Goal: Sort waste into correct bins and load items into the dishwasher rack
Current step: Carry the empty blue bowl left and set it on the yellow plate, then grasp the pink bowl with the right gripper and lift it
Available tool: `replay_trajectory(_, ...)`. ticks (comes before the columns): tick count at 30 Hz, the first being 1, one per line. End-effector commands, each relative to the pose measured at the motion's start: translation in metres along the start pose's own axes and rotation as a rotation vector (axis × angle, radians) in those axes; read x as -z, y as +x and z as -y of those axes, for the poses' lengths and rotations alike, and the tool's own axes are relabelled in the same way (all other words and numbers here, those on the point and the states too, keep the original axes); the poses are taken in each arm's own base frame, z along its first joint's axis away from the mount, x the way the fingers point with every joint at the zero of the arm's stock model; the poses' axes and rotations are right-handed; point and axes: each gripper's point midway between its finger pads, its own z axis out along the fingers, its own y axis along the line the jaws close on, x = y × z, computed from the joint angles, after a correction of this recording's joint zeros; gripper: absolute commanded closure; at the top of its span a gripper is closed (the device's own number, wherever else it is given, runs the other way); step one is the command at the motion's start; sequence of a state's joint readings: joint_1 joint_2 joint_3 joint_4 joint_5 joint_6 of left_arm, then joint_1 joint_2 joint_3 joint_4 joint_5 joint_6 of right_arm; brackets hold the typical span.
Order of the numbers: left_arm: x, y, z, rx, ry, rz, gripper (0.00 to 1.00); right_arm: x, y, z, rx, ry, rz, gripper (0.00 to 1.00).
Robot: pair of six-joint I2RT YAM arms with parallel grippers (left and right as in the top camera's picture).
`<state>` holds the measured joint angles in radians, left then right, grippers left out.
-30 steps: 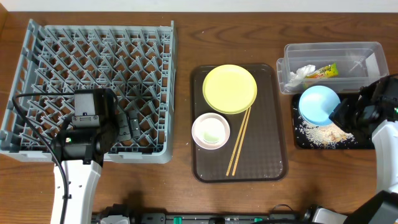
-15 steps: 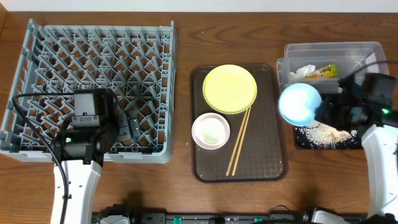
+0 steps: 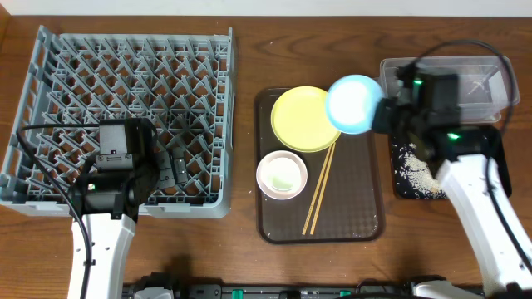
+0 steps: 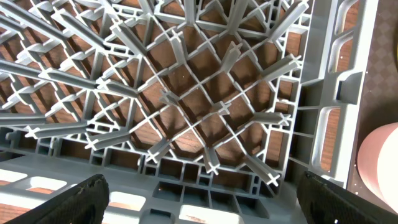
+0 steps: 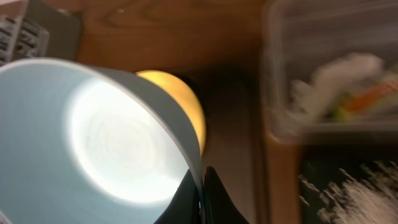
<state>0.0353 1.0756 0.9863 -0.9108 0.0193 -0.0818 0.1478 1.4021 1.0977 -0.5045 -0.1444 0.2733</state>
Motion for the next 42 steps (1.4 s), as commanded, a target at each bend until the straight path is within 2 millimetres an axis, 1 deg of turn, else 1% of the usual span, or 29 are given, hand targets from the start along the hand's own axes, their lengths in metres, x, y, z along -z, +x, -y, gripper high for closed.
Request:
replay_trajectory(1, 0.005, -0.007, 0.001, 0.006, 0.001, 0.021, 0.03, -0.029, 0.006, -0.017, 0.006, 0.003, -0.026, 0.99)
replay_trajectory(7, 0.005, -0.007, 0.001, 0.006, 0.001, 0.021, 0.02, -0.082, 0.029, -0.036, 0.018, -0.026, -0.084, 0.99)
replay_trajectory(12, 0.005, -0.007, 0.001, 0.006, 0.001, 0.021, 0.03, -0.119, 0.043, -0.046, 0.013, -0.045, -0.097, 0.99)
replay_trajectory(18, 0.005, -0.007, 0.001, 0.006, 0.001, 0.021, 0.02, -0.147, 0.063, -0.043, 0.0, -0.033, -0.142, 0.99)
replay_trajectory(19, 0.005, -0.007, 0.001, 0.006, 0.001, 0.021, 0.02, -0.148, 0.065, -0.041, 0.0, -0.03, -0.149, 0.98)
replay_trajectory(20, 0.005, -0.007, 0.001, 0.006, 0.001, 0.021, 0.02, -0.15, 0.068, -0.04, 0.0, -0.028, -0.155, 0.95)
replay_trajectory(24, 0.005, -0.007, 0.001, 0.006, 0.001, 0.021, 0.02, -0.149, 0.066, -0.042, 0.001, -0.033, -0.152, 0.83)
replay_trajectory(26, 0.005, -0.007, 0.001, 0.006, 0.001, 0.021, 0.02, -0.147, 0.065, -0.044, 0.002, -0.039, -0.148, 0.75)
replay_trajectory(30, 0.005, -0.007, 0.001, 0.006, 0.001, 0.021, 0.02, -0.136, 0.057, -0.047, 0.017, -0.05, -0.134, 0.69)
replay_trajectory(33, 0.005, -0.007, 0.001, 0.006, 0.001, 0.021, 0.02, -0.118, 0.048, -0.051, 0.048, -0.058, -0.116, 0.67)
replay_trajectory(37, 0.005, -0.007, 0.001, 0.006, 0.001, 0.021, 0.02, -0.087, 0.037, -0.058, 0.096, -0.075, -0.096, 0.66)
replay_trajectory(39, 0.005, -0.007, 0.001, 0.006, 0.001, 0.021, 0.02, -0.071, 0.039, -0.064, 0.128, -0.104, -0.113, 0.65)
replay_trajectory(40, 0.005, -0.007, 0.001, 0.006, 0.001, 0.021, 0.02, -0.063, 0.043, -0.068, 0.146, -0.131, -0.13, 0.65)
replay_trajectory(42, 0.005, -0.007, 0.001, 0.006, 0.001, 0.022, 0.02, -0.053, 0.052, -0.073, 0.174, -0.167, -0.173, 0.64)
